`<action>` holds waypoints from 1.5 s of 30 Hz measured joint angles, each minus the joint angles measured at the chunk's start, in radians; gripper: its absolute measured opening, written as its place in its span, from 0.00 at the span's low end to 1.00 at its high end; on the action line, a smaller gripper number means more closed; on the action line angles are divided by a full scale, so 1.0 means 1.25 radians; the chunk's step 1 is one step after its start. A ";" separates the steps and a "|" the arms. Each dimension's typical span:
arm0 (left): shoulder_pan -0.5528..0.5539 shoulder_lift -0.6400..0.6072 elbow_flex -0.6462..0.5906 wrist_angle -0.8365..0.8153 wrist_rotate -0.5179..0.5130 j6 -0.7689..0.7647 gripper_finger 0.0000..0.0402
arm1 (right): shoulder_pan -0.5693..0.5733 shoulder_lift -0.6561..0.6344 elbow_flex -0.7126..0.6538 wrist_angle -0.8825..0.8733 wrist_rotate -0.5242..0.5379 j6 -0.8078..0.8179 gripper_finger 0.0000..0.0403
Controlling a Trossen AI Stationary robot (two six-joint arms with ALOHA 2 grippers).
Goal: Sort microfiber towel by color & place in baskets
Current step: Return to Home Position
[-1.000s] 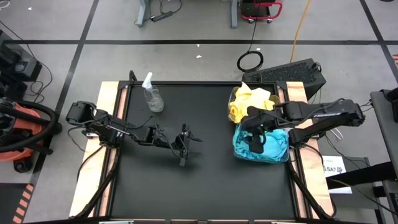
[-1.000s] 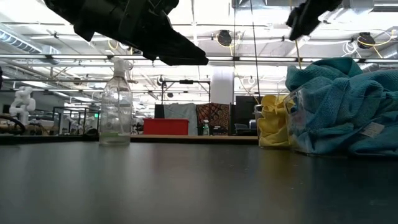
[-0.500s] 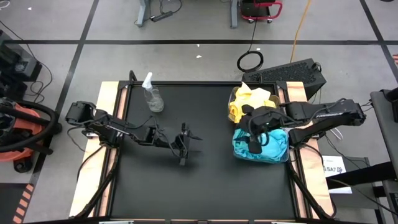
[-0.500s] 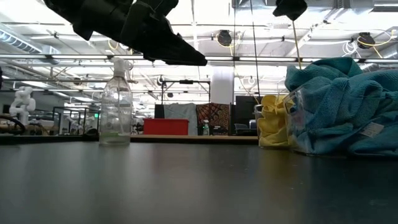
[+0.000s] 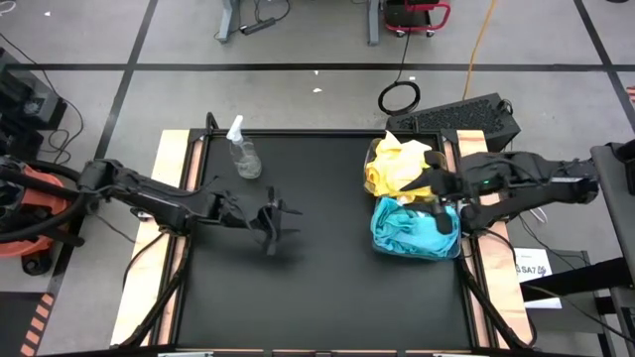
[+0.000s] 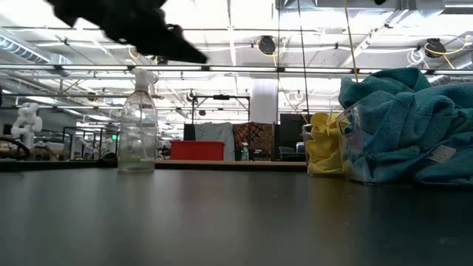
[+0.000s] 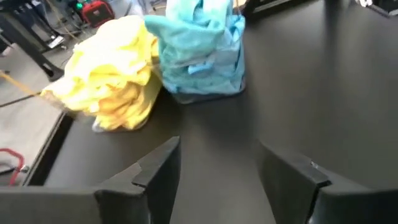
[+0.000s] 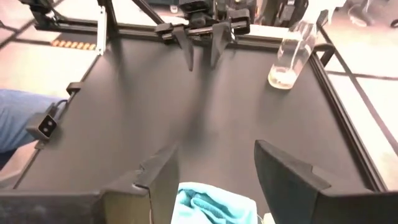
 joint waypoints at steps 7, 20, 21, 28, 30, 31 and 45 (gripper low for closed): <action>0.005 -0.188 -0.142 0.017 -0.036 -0.035 0.48 | 0.000 -0.170 -0.166 0.074 -0.001 0.010 0.49; 0.005 -0.467 -0.346 0.113 0.036 -0.080 0.48 | 0.000 -0.433 -0.523 0.401 -0.069 0.020 0.49; 0.005 -0.482 -0.363 0.121 0.038 -0.082 0.48 | 0.000 -0.441 -0.542 0.415 -0.069 0.018 0.49; 0.005 -0.574 -0.464 0.204 0.045 -0.100 0.48 | 0.000 -0.500 -0.638 0.501 -0.071 -0.014 0.49; 0.005 -0.599 -0.484 0.213 0.045 -0.101 0.48 | 0.000 -0.524 -0.654 0.503 -0.071 -0.034 0.49; 0.005 -0.609 -0.497 0.226 0.045 -0.100 0.48 | 0.000 -0.538 -0.662 0.504 -0.070 -0.041 0.49; 0.005 -0.731 -0.541 0.193 0.025 -0.079 0.48 | -0.001 -0.679 -0.788 0.617 -0.061 -0.087 0.35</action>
